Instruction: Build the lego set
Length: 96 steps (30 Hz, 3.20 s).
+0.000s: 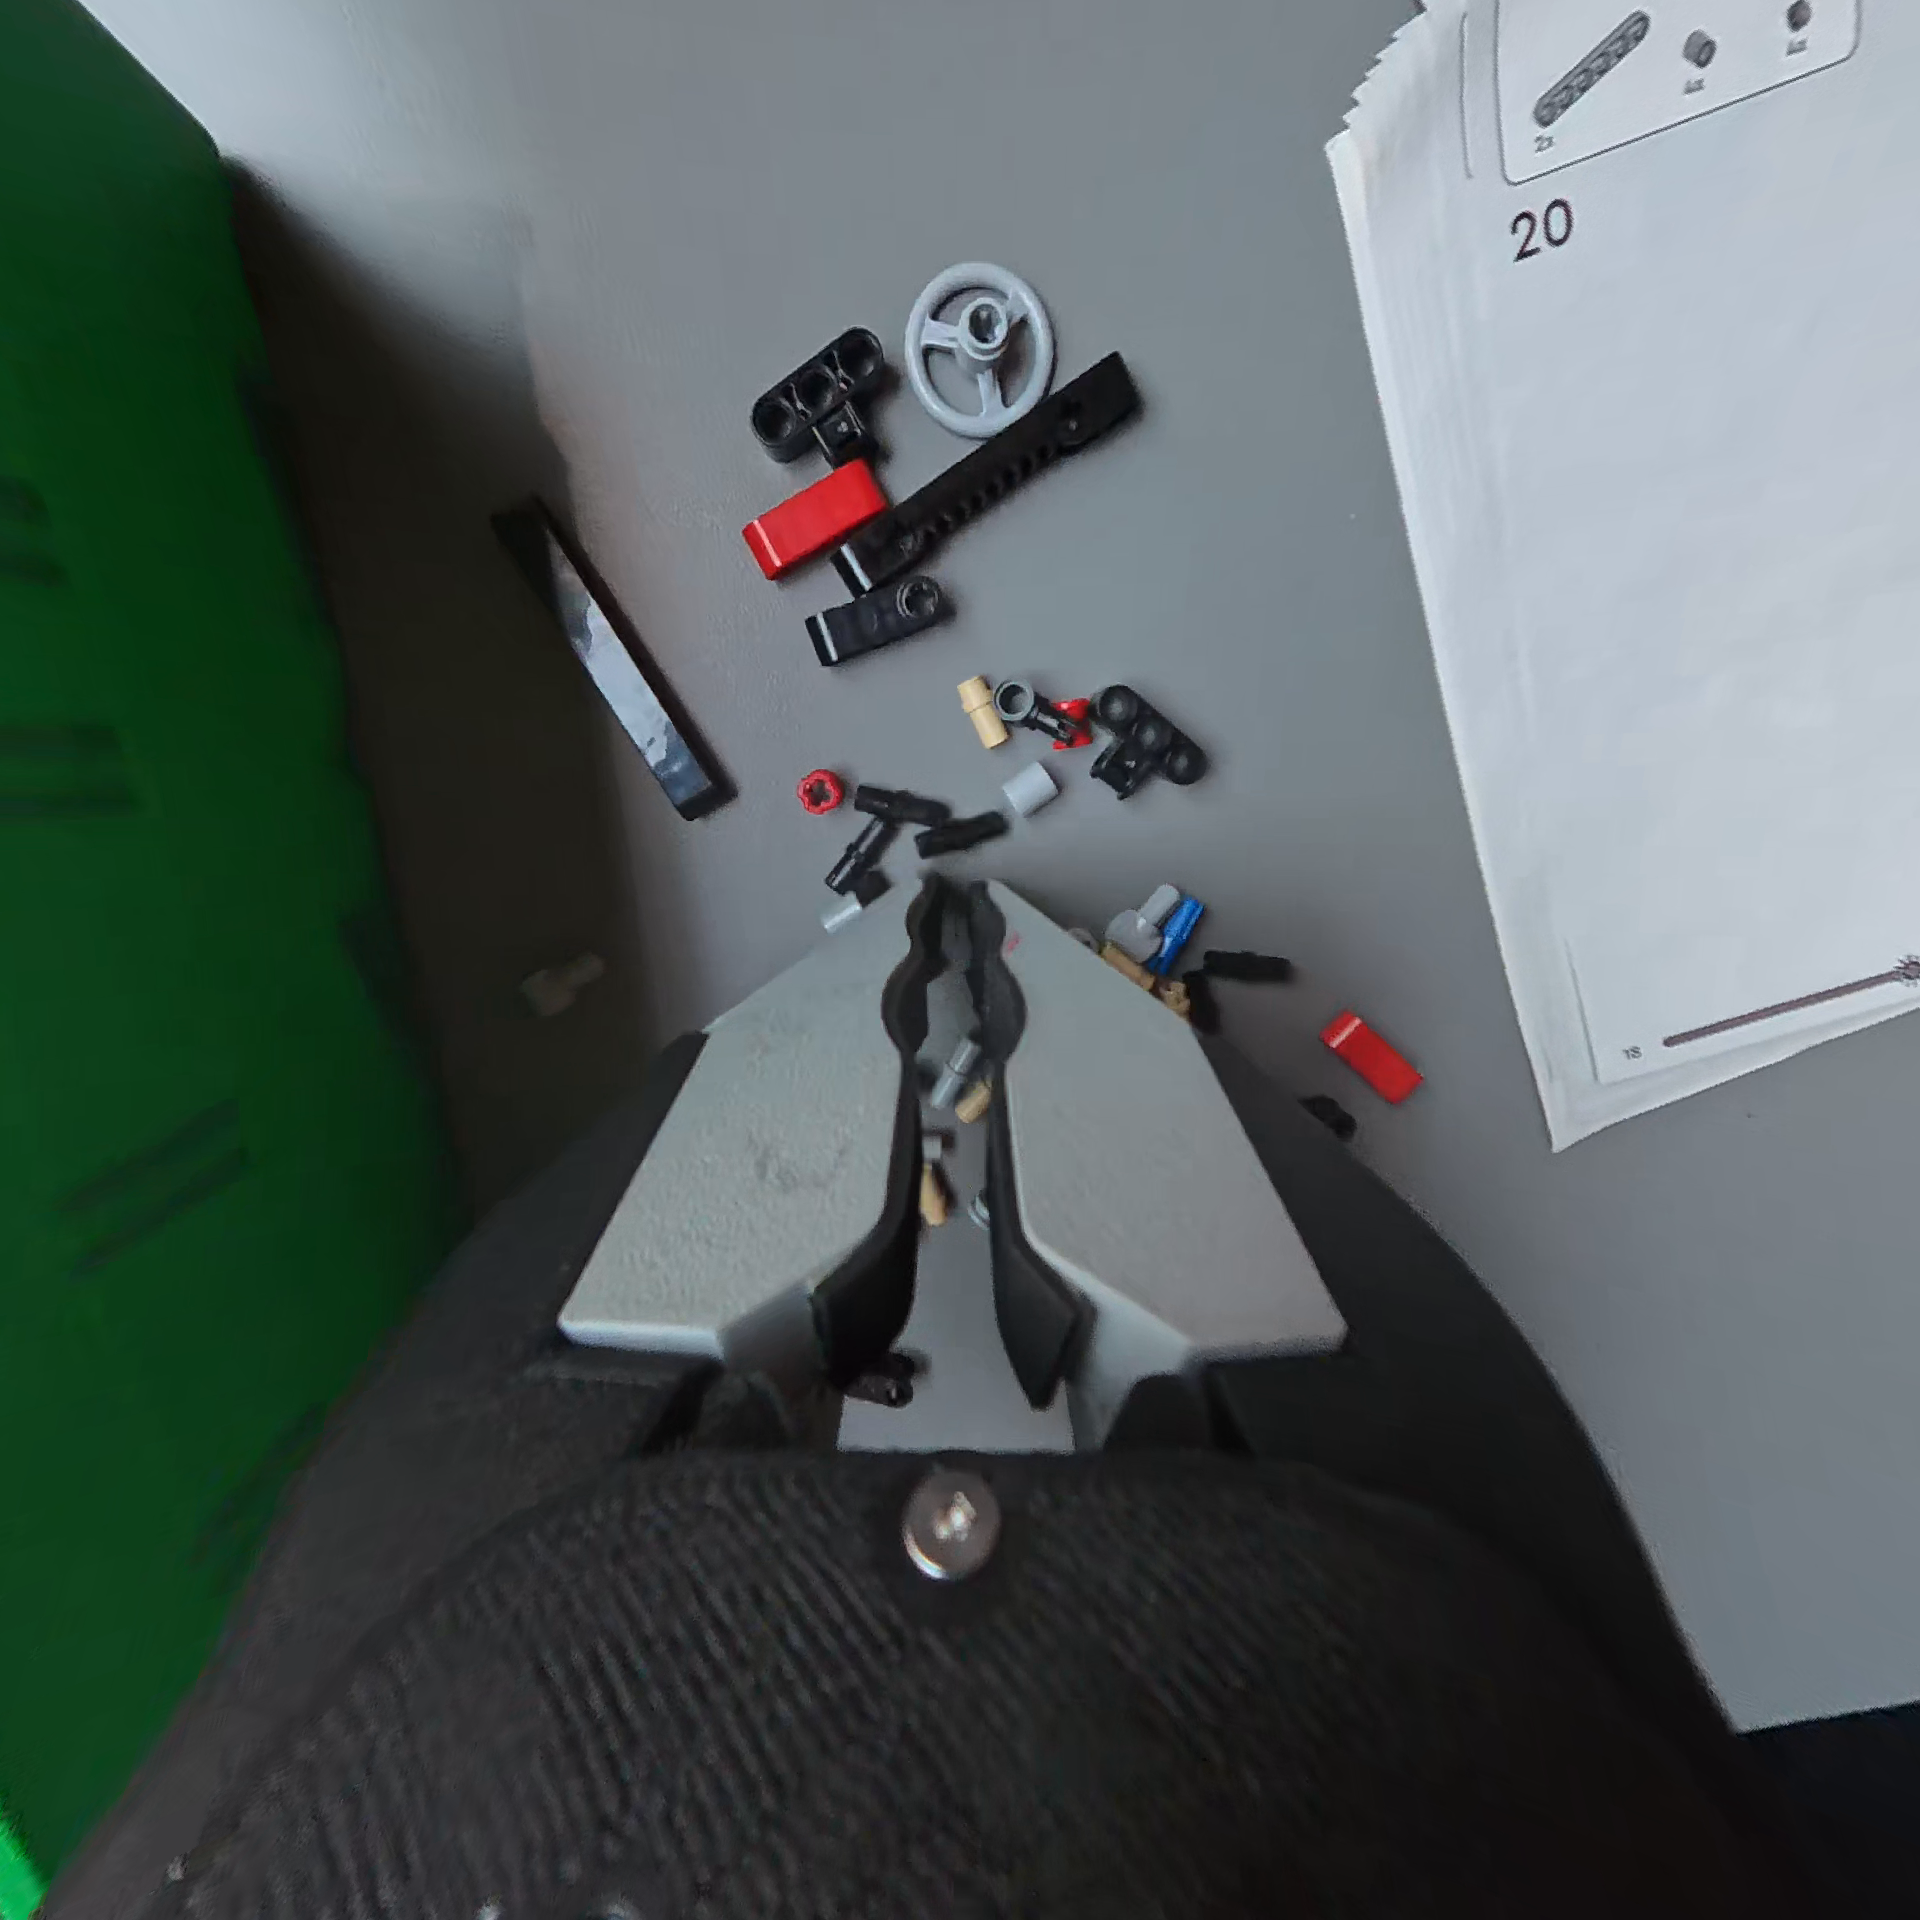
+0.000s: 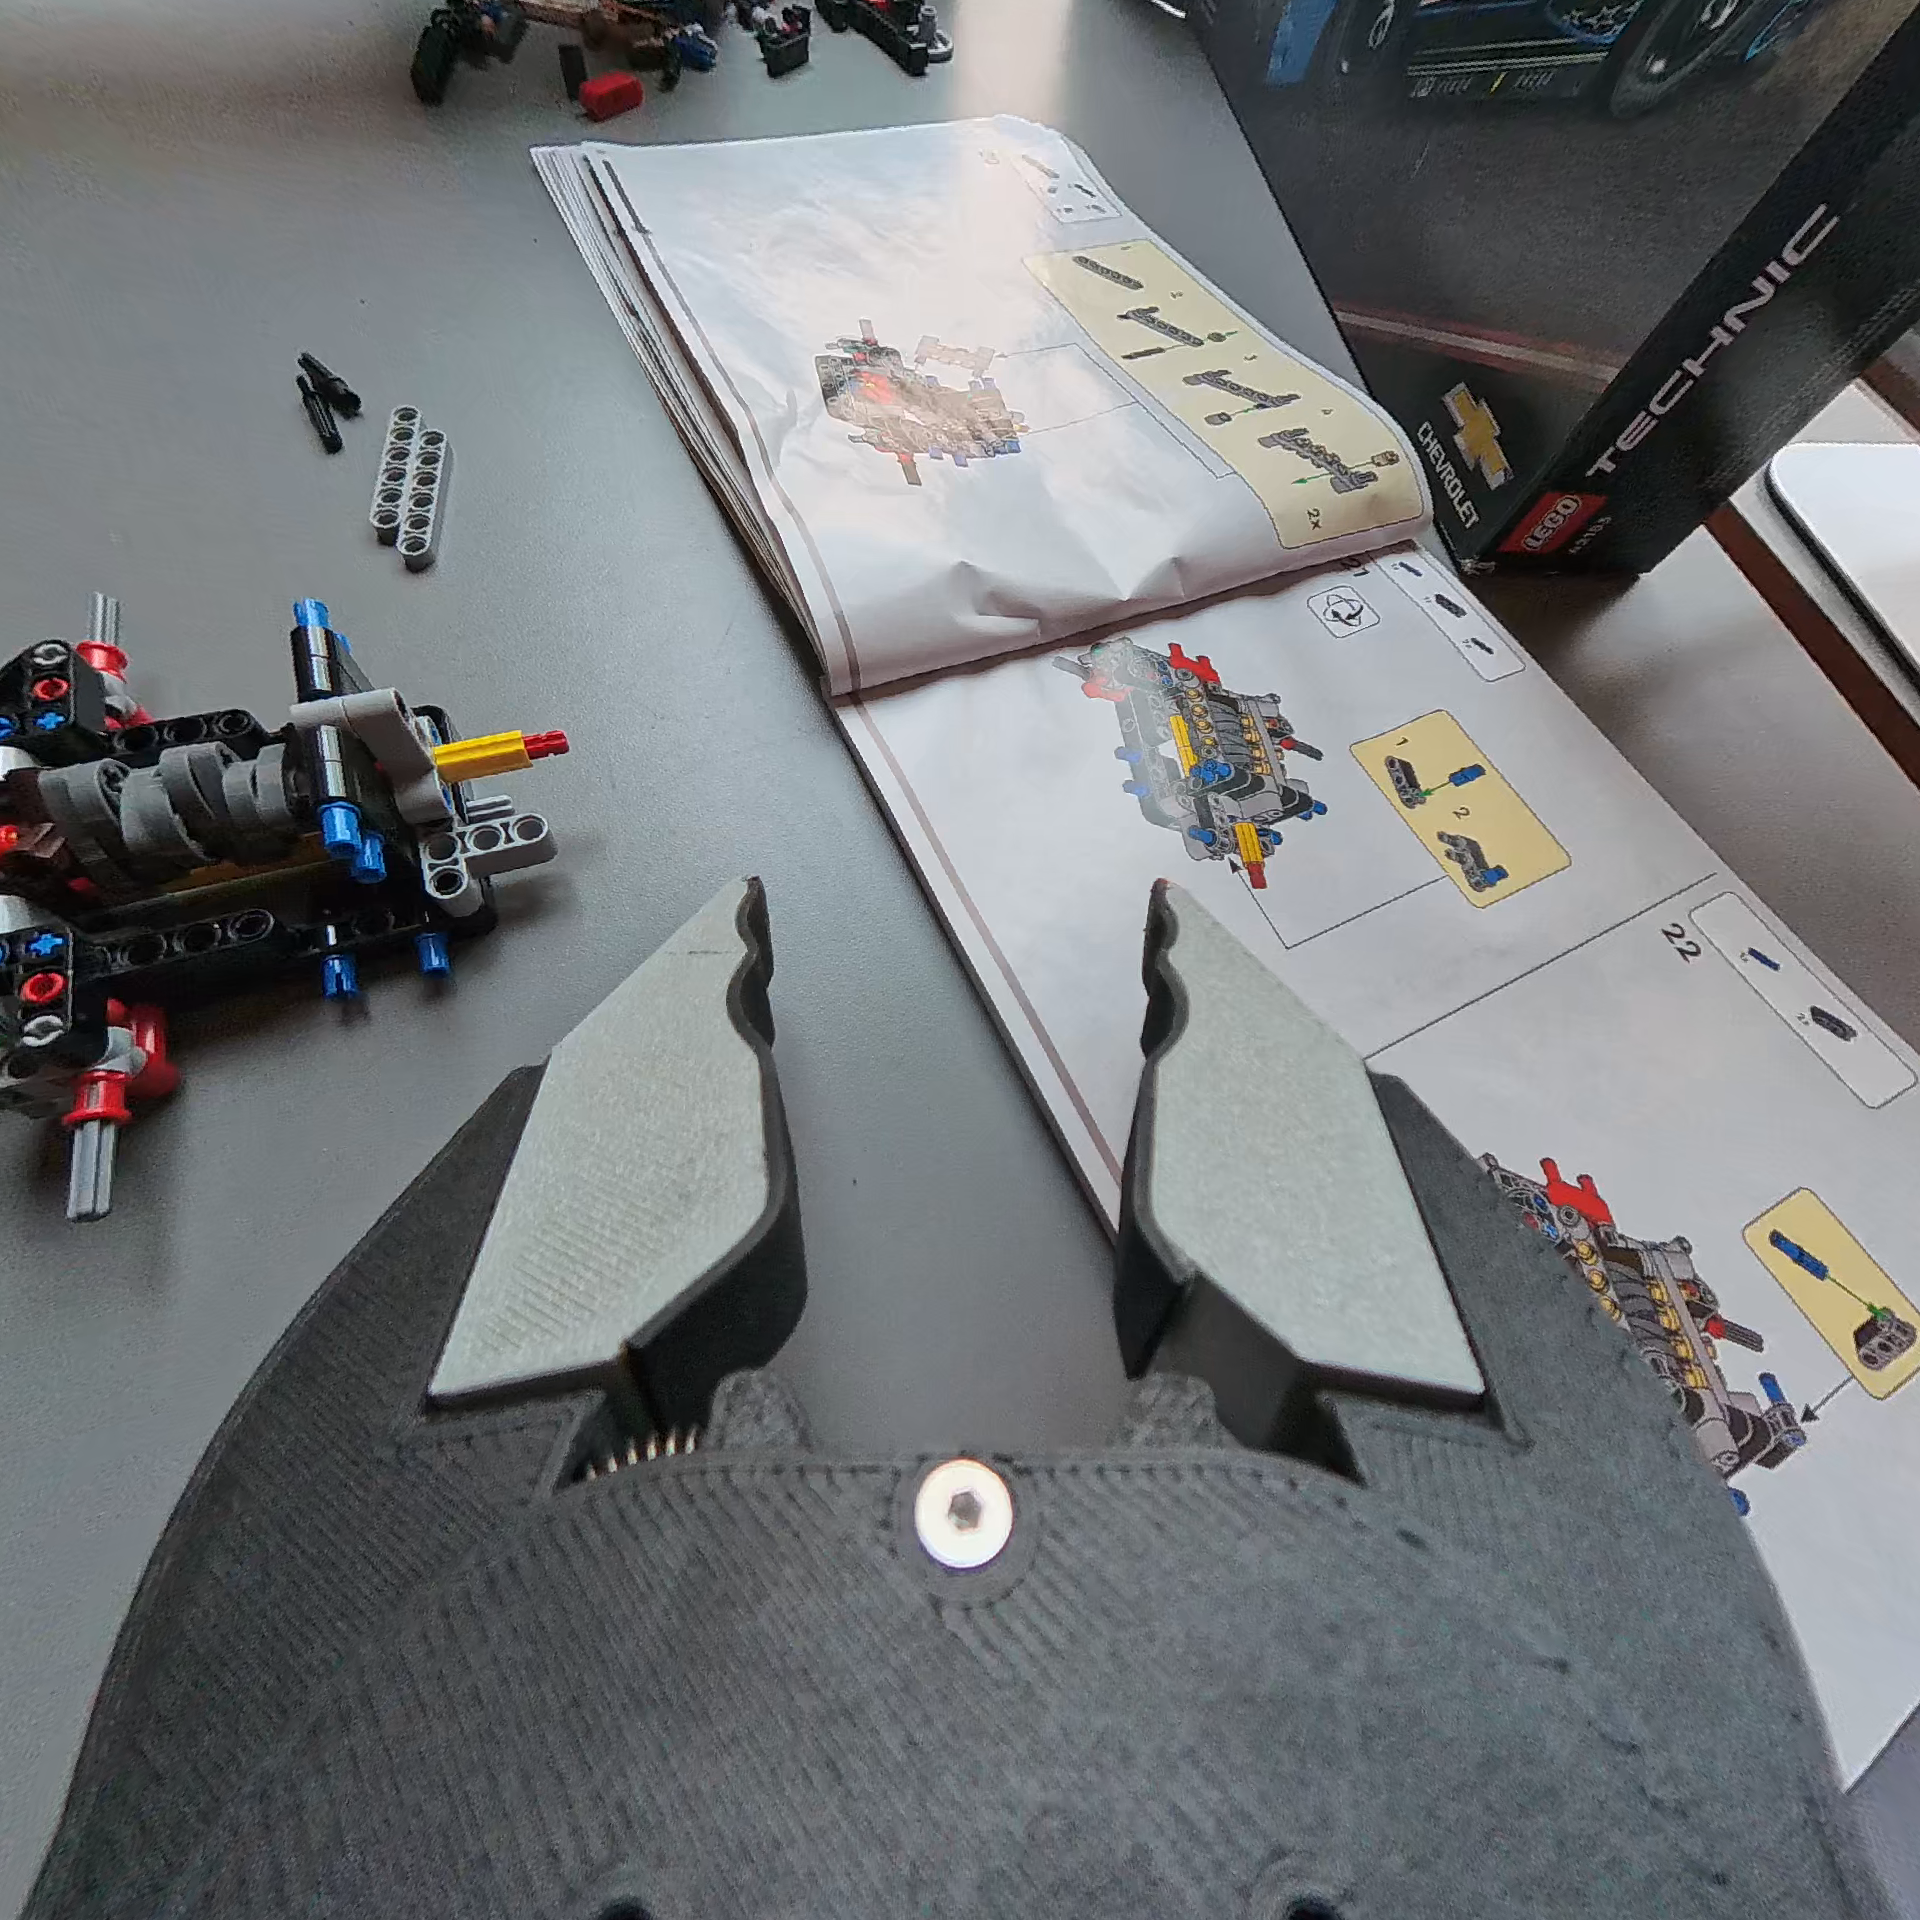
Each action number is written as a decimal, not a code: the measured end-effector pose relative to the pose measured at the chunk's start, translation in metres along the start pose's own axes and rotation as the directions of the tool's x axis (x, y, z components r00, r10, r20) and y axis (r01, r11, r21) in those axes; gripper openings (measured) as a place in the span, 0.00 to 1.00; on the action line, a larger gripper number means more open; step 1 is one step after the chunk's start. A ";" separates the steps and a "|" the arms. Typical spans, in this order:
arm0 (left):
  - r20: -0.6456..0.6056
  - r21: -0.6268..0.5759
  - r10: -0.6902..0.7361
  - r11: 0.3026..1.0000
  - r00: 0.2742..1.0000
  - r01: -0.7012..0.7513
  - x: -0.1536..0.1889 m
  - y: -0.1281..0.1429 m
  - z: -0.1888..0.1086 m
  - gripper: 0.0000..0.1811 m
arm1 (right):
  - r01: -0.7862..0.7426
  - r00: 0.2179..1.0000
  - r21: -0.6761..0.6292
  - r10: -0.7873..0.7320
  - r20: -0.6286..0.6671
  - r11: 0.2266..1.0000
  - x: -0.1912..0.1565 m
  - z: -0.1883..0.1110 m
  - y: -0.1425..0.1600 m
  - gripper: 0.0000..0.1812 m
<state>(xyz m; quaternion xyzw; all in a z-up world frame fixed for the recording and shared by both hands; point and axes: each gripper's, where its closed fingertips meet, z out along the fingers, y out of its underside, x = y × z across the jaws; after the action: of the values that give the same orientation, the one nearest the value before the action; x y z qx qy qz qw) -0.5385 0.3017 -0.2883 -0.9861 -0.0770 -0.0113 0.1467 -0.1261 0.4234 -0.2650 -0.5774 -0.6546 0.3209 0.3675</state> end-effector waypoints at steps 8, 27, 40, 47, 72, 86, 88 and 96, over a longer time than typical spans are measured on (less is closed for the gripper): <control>0.020 0.005 0.015 1.000 1.000 -0.016 -0.004 0.002 -0.010 0.00 | -0.003 1.000 -0.001 0.003 0.004 1.000 0.000 0.000 0.000 0.38; 0.037 -0.028 0.051 0.998 0.998 -0.050 -0.007 0.012 -0.015 0.00 | 0.002 1.000 -0.004 -0.002 0.002 1.000 -0.001 0.000 0.000 0.38; -0.321 0.087 0.585 0.801 0.745 -0.592 0.236 0.077 -0.035 0.00 | 0.004 1.000 -0.008 -0.004 0.001 1.000 -0.001 0.001 0.001 0.38; -0.282 0.048 0.599 0.789 0.749 -0.613 0.246 0.093 -0.013 0.01 | 0.008 1.000 -0.011 -0.008 0.001 1.000 -0.001 0.001 0.001 0.38; 0.007 0.234 0.231 0.946 0.973 -0.226 0.065 0.077 -0.093 0.03 | -0.004 1.000 0.001 0.004 -0.012 1.000 0.002 0.000 0.000 0.38; -0.023 0.208 0.250 0.948 0.968 -0.240 0.075 0.090 -0.074 0.01 | 0.000 1.000 0.013 0.000 -0.011 1.000 0.001 -0.002 -0.001 0.38; -0.038 0.198 0.248 0.951 0.968 -0.236 0.077 0.096 -0.068 0.01 | -0.001 1.000 0.013 0.001 -0.010 1.000 0.001 -0.002 -0.001 0.39; -0.039 0.232 0.178 0.959 0.983 -0.164 0.064 0.095 -0.067 0.17 | 0.006 1.000 0.041 -0.006 -0.004 0.999 -0.001 -0.005 -0.004 0.46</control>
<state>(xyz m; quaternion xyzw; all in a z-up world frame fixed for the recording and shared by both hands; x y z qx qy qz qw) -0.4601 0.2020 -0.2486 -0.9650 0.0121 -0.0190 0.2613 -0.1242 0.4219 -0.2589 -0.5683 -0.6490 0.3319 0.3816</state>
